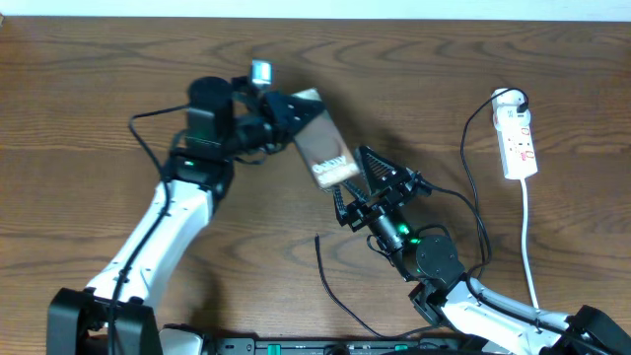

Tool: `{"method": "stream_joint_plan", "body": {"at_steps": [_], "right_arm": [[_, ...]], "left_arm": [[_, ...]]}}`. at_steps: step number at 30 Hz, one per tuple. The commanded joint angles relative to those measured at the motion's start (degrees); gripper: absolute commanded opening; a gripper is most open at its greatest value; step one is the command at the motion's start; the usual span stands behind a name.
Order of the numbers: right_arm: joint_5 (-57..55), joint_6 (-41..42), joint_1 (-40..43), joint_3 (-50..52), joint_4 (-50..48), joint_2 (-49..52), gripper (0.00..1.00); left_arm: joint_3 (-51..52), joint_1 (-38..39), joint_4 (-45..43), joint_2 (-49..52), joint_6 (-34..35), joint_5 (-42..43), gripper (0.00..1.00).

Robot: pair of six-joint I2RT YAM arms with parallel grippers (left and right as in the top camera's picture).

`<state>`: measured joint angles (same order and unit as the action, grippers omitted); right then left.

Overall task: Plug charger to phone and switch on socket
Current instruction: 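Release the phone from the right gripper, keeping it in the left, then move the held phone left with the left gripper, right gripper toward cable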

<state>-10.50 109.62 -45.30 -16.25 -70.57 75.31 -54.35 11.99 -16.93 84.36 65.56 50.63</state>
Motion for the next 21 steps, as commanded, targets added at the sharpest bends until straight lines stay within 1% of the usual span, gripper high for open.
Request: {"method": "stream_joint_plan", "body": {"at_steps": [1,2,5,8,11,12,15,18,21], "right_arm": [[-0.57,-6.51,-0.44,-0.85,-0.15,-0.39,0.99],[-0.2,-9.31,-0.37,-0.85,-0.17,-0.39,0.98],[3.52,-23.12,0.0,-0.85,-0.39,-0.39,0.93],[8.0,-32.22,0.87,-0.9,-0.31,-0.42,0.92],[12.98,-33.24,3.13,-1.44,2.08,-0.42,0.99],[15.78,-33.27,4.52,-2.25,4.17,-0.42,0.99],[26.56,-34.38,9.29,-7.74,16.17,-0.42,0.99],[35.21,-40.15,12.33,-17.59,35.93,-0.42,0.99],[36.72,-46.1,12.68,-27.85,58.64,-0.39,0.99]], "left_arm": [[-0.24,-5.31,-0.74,-0.11,-1.49,7.93,0.07],[-0.24,-7.08,-0.74,-0.11,-2.25,10.25,0.07],[-0.24,-12.35,-0.57,-0.11,-5.7,17.94,0.07],[-0.24,-17.11,0.13,-0.11,-10.43,25.11,0.07],[-0.24,-20.76,0.11,-0.11,-13.73,29.62,0.07],[-0.24,-22.01,0.11,-0.11,-14.43,30.62,0.07],[-0.24,-25.16,0.11,-0.11,-15.45,32.37,0.07],[-0.24,-27.08,0.15,-0.11,-16.06,33.14,0.07],[-0.2,-27.76,0.15,-0.11,-16.04,33.16,0.08]]}}
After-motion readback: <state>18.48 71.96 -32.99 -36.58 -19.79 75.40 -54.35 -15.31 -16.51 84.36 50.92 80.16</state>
